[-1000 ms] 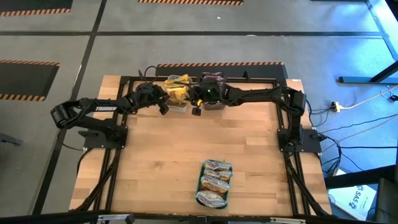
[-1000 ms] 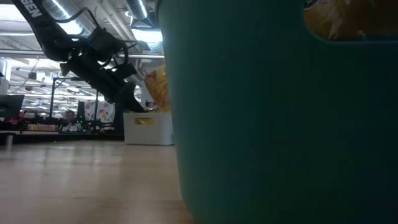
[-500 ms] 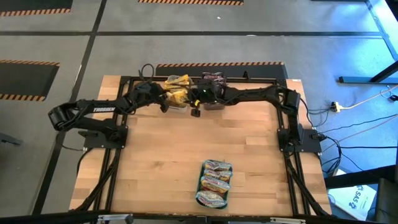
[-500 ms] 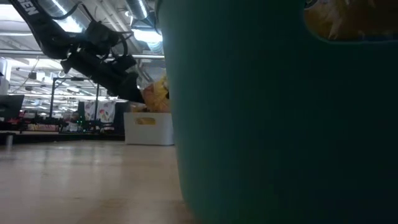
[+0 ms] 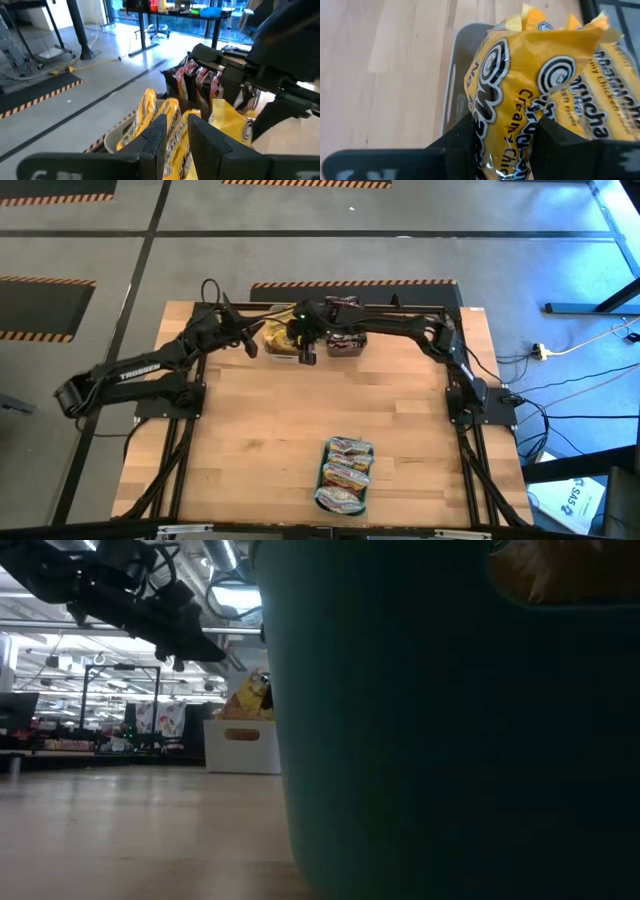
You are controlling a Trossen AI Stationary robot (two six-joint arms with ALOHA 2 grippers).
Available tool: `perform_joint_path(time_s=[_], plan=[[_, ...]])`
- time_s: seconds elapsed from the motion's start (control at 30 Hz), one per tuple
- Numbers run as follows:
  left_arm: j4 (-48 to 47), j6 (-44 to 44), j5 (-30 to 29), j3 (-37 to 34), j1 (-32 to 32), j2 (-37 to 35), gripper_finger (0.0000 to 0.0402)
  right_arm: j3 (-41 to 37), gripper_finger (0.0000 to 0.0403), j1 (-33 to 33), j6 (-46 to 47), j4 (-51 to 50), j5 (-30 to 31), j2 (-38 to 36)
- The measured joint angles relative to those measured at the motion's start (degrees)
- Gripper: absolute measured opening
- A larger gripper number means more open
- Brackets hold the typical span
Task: Sort Maruchan noodles
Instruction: Put the yellow noodle pack into the white bin
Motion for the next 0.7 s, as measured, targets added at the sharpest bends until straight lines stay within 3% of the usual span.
perform_joint_path(time_s=[0.2, 0.4, 0.7], plan=[[-2.31, -1.62, 2.29, 0.00, -0.02, -0.82, 0.0073, 5.48, 0.0111, 0.41, -0.18, -3.54, -0.24, 4.99], [-2.81, -1.55, 2.91, 0.00, -0.85, -0.82, 0.0073, 5.88, 0.0116, 1.70, -0.10, -2.59, 4.20, 5.86], [-2.89, -1.52, 2.97, 0.00, -0.98, -0.82, 0.0073, 5.69, 0.0212, 2.75, 0.50, 3.07, 3.92, 6.47]])
